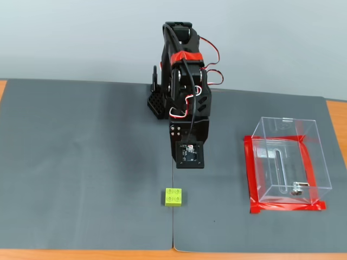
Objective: Pick the green lego block and place it into the transparent box
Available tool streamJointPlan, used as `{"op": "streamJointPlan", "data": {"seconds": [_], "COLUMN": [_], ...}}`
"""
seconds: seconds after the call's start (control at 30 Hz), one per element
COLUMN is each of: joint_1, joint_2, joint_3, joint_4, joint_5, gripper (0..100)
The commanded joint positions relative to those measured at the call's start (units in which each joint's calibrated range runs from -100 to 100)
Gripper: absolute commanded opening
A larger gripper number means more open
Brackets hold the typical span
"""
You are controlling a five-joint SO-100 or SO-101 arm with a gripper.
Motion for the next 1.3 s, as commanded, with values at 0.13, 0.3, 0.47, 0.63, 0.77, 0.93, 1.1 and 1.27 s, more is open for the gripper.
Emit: {"op": "streamJointPlan", "data": {"seconds": [0.13, 0.3, 0.47, 0.63, 0.77, 0.93, 1.1, 1.27], "joint_1": [-0.47, -0.32, -2.04, -2.26, -1.89, -1.74, -1.74, -1.74], "joint_2": [1.63, 1.80, 2.14, 7.48, 11.13, 14.35, 16.64, 18.50], "joint_3": [-3.15, -2.97, -1.98, -2.52, -3.51, -3.97, -3.79, -3.33], "joint_4": [-1.41, -2.98, -2.98, -2.98, -2.98, -4.02, -7.49, -10.44], "joint_5": [-1.95, -6.64, -6.74, -6.64, -6.64, -6.64, -5.49, -3.51], "gripper": [34, 34, 34, 34, 34, 34, 34, 34]}}
